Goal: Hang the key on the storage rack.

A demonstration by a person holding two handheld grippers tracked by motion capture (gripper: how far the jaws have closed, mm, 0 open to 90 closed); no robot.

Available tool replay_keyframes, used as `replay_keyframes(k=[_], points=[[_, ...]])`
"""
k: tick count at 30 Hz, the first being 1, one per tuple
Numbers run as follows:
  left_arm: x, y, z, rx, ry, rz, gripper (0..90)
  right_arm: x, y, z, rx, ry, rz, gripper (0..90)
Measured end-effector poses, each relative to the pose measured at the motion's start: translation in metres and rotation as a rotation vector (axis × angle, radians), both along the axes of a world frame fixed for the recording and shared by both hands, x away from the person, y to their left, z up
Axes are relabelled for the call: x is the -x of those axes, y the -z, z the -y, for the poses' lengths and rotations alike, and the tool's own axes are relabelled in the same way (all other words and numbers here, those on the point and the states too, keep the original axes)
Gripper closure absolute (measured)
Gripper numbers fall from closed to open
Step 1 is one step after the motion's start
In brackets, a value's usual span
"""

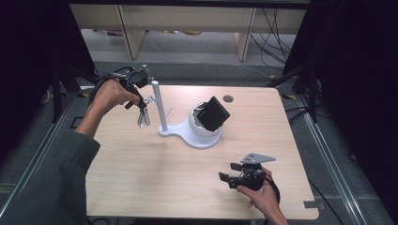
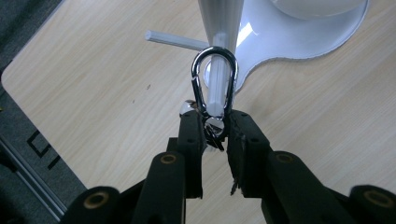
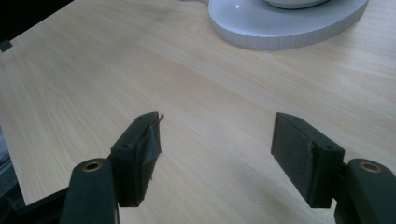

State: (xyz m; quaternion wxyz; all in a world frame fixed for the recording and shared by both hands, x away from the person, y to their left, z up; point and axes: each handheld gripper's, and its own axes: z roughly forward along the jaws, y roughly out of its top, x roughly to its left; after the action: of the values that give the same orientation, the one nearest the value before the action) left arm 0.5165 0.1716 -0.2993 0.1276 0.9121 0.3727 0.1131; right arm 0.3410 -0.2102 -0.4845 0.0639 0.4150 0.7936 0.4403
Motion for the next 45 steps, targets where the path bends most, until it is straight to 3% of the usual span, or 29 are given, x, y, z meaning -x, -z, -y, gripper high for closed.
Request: replay_keyframes(k=[8, 13, 14, 22, 34, 37, 38, 39, 45], points=[[0.0, 0.0, 0.0, 0.015, -0.005, 0.022, 69.7, 0.0, 0.0, 0.0, 0.001, 0.001, 0.0, 34.0], [0.005, 0.0, -0.003, 0.01, 0.002, 0.013, 66.6, -0.002, 0.0, 0.002, -0.006, -0.003, 0.004, 34.0], [0.006, -0.001, -0.005, 0.016, 0.003, 0.013, 64.7, -0.002, 0.0, 0.002, -0.005, 0.003, 0.023, 33.9], [0.011, 0.004, -0.019, 0.073, -0.016, 0.016, 59.3, -0.002, -0.001, 0.004, -0.004, 0.008, 0.02, 33.9], [0.024, 0.006, -0.032, 0.1, -0.007, 0.006, 51.7, -0.002, 0.0, 0.003, 0.008, 0.016, 0.022, 33.9], [0.028, 0.008, -0.035, 0.118, -0.02, 0.016, 50.3, -0.002, 0.001, 0.002, -0.012, 0.004, 0.028, 33.9], [0.028, 0.008, -0.036, 0.106, -0.004, 0.014, 49.6, -0.002, 0.001, 0.002, -0.013, 0.003, 0.027, 33.9], [0.03, 0.009, -0.036, 0.111, -0.006, 0.012, 49.1, -0.002, 0.0, 0.003, 0.009, 0.012, 0.023, 33.9], [0.038, 0.012, -0.036, 0.125, -0.01, 0.018, 44.3, -0.003, 0.002, 0.002, -0.02, 0.001, 0.006, 33.9]])
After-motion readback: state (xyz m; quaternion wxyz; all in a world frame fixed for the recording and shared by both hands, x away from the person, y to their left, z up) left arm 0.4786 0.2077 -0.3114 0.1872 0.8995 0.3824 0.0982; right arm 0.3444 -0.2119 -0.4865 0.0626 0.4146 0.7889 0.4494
